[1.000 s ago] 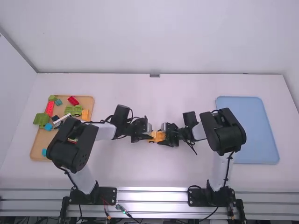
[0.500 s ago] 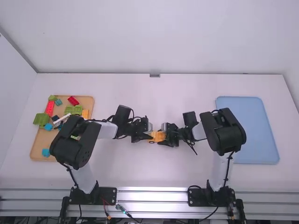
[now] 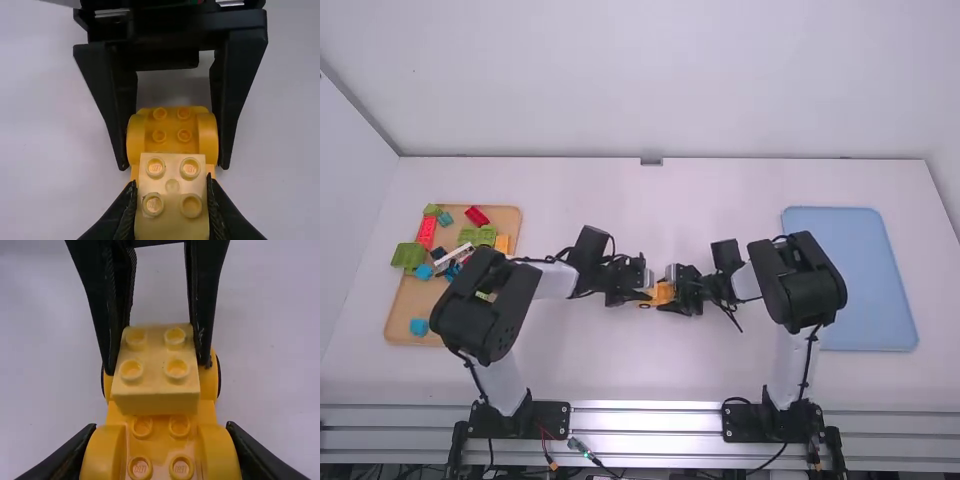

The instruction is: Assemble lego blocks to make yellow taxi

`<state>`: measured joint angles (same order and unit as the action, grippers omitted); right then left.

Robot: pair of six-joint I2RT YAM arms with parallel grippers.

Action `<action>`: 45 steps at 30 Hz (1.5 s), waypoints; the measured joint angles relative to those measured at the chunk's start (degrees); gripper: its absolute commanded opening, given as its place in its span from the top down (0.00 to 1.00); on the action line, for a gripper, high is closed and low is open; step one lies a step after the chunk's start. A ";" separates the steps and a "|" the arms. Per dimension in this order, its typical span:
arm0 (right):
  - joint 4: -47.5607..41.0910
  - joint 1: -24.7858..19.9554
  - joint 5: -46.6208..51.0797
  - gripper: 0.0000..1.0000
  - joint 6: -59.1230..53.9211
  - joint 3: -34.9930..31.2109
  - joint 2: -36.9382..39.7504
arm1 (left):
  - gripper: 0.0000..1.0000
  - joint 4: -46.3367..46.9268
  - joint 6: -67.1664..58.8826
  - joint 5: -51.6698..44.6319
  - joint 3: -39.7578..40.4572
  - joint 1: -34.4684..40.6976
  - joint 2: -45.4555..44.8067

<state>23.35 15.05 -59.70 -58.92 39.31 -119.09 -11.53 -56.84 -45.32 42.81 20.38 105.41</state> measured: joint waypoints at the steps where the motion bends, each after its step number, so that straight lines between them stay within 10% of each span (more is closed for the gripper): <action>1: -0.02 0.00 0.02 0.52 -0.02 0.00 0.00 | 0.97 -0.13 0.02 0.17 0.00 0.11 0.02; 3: 0.00 0.02 0.04 0.52 0.00 0.00 0.00 | 0.85 -0.15 0.02 0.22 0.00 0.11 0.02; 8: 0.04 0.02 0.09 0.52 0.04 0.00 0.00 | 0.98 -0.37 0.02 0.37 0.00 0.09 0.02; 33: 0.00 0.15 0.48 0.51 0.02 0.22 0.02 | 0.97 2.69 1.70 4.02 0.00 0.11 -2.21; 35: 0.00 0.15 0.48 0.49 0.02 0.22 0.00 | 0.71 2.82 1.70 4.13 0.00 0.11 -2.27; 38: 0.02 0.15 0.50 0.49 0.09 0.22 0.02 | 0.66 2.99 1.51 4.39 0.00 0.11 -2.43; 40: 0.02 0.17 0.50 0.49 0.07 0.22 0.02 | 0.39 2.78 1.40 4.55 0.00 0.11 -2.45; 45: 0.04 0.15 0.52 0.48 0.17 0.22 0.00 | 0.20 2.82 1.31 6.67 -0.09 0.11 -2.45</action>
<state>23.40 15.20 -59.18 -58.74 39.53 -119.09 -8.71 -55.53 -38.65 42.72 20.49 102.96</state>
